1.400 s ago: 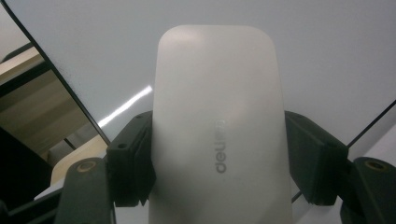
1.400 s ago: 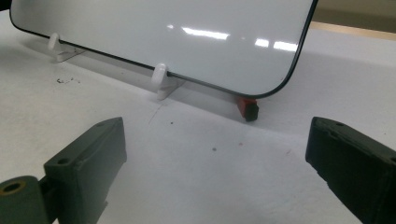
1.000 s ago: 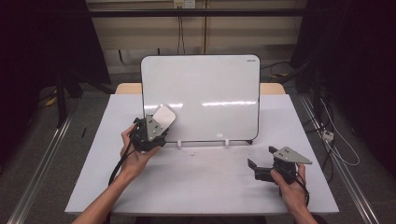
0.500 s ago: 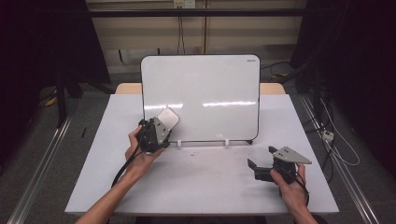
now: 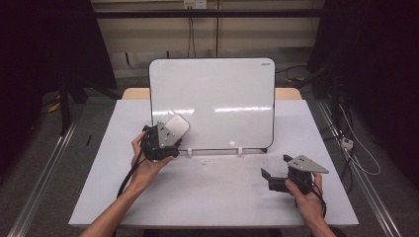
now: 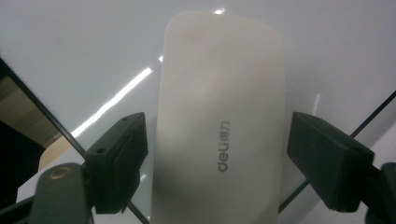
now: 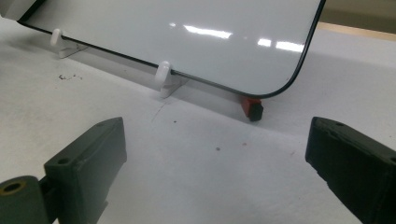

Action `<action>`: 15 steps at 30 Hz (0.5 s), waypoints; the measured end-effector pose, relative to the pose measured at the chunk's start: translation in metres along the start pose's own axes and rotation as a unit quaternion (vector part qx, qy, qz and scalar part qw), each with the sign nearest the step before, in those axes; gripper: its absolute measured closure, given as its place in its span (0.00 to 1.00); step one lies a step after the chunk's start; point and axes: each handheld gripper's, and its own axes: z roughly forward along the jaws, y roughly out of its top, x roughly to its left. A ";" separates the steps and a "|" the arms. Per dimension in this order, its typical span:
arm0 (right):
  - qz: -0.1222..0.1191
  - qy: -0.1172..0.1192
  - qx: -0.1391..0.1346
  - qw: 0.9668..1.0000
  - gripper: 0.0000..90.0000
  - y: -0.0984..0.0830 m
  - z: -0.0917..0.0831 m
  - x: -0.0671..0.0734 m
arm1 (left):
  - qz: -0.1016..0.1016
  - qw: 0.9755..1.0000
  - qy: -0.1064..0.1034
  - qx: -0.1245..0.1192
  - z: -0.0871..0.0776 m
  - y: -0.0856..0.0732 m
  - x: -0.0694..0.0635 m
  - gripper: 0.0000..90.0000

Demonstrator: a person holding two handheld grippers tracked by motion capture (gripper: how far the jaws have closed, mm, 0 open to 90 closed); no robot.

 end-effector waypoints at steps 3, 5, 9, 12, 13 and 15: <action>-0.003 0.000 0.000 1.000 0.06 0.000 0.001 0.000 | -0.020 1.000 -0.003 -0.005 -0.003 0.001 0.002 0.14; -0.001 0.000 -0.001 1.000 0.06 0.000 0.001 0.000 | -0.036 0.999 -0.009 -0.006 -0.005 0.001 0.005 0.08; 0.000 0.000 0.000 1.000 0.06 0.000 0.001 0.000 | -0.059 0.997 -0.040 0.002 -0.013 0.001 0.010 0.08; 0.001 0.000 0.001 1.000 0.06 0.000 0.001 0.000 | -0.086 0.995 -0.054 0.000 -0.019 -0.001 0.013 0.09; 0.002 0.000 0.001 1.000 0.06 0.000 0.001 0.000 | -0.097 0.994 -0.058 -0.003 -0.020 -0.002 0.014 0.09; 0.001 0.001 0.000 1.000 0.06 0.000 0.001 0.000 | -0.117 0.991 -0.059 -0.009 -0.024 -0.005 0.016 0.08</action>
